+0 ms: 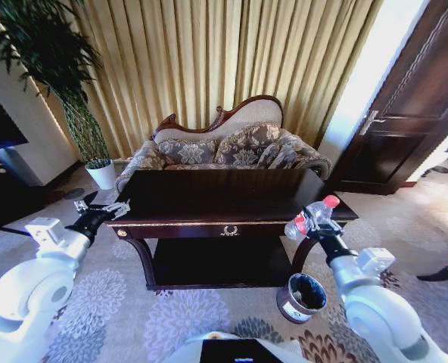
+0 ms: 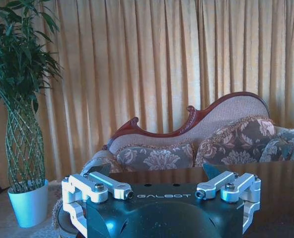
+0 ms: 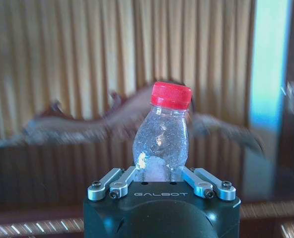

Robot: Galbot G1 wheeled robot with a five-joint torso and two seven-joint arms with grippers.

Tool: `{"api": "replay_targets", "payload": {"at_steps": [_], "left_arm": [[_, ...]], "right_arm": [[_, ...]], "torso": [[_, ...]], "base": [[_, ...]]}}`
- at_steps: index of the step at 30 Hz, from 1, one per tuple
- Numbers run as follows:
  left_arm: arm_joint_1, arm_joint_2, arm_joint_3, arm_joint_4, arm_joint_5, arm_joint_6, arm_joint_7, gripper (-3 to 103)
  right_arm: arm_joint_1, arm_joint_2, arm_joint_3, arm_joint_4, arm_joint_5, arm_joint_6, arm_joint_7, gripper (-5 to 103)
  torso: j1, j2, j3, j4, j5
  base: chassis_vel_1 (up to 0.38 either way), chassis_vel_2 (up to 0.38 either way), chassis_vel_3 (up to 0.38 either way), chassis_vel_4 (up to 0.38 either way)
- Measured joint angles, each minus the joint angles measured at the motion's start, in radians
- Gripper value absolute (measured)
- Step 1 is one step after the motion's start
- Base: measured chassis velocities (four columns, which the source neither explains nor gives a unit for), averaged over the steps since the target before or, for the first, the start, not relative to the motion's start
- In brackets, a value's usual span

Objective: Move to the front of the table and place the trash on the table into the trash bin.

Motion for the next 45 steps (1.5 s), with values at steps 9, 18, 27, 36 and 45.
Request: {"api": "replay_targets", "payload": {"at_steps": [9,18,27,36,45], "left_arm": [[0.029,-0.045,0.010,-0.048,0.020,0.014,-0.002,100],[0.071,-0.050,0.004,-0.069,0.033,0.016,-0.003,100],[0.103,-0.046,-0.002,-0.083,0.045,0.016,-0.004,100],[0.108,-0.042,-0.002,-0.085,0.049,0.012,-0.005,100],[0.108,-0.038,-0.003,-0.085,0.049,0.006,-0.007,100]], "right_arm": [[0.178,0.064,-0.074,-0.529,0.042,-0.001,0.040,20],[0.423,0.044,-0.123,-1.091,-0.038,0.058,-0.051,20],[0.592,0.052,-0.167,-1.415,-0.104,0.145,-0.084,20],[0.625,0.072,-0.188,-1.427,-0.133,0.149,-0.088,42],[0.616,0.067,-0.179,-1.416,-0.138,0.149,-0.086,74]], "torso": [[0.000,0.000,0.000,0.0000,0.0005],[0.000,0.000,0.000,-0.0002,0.0004],[0.000,0.000,0.000,0.0002,0.0001],[0.000,0.000,0.000,-0.0001,-0.0001],[0.000,0.000,0.000,0.0000,0.0000]], "base": [[0.000,0.000,0.000,0.000],[0.000,0.000,0.000,0.000],[0.000,0.000,0.000,0.000],[0.000,0.000,0.000,0.000],[0.000,0.000,0.000,0.000]]}}
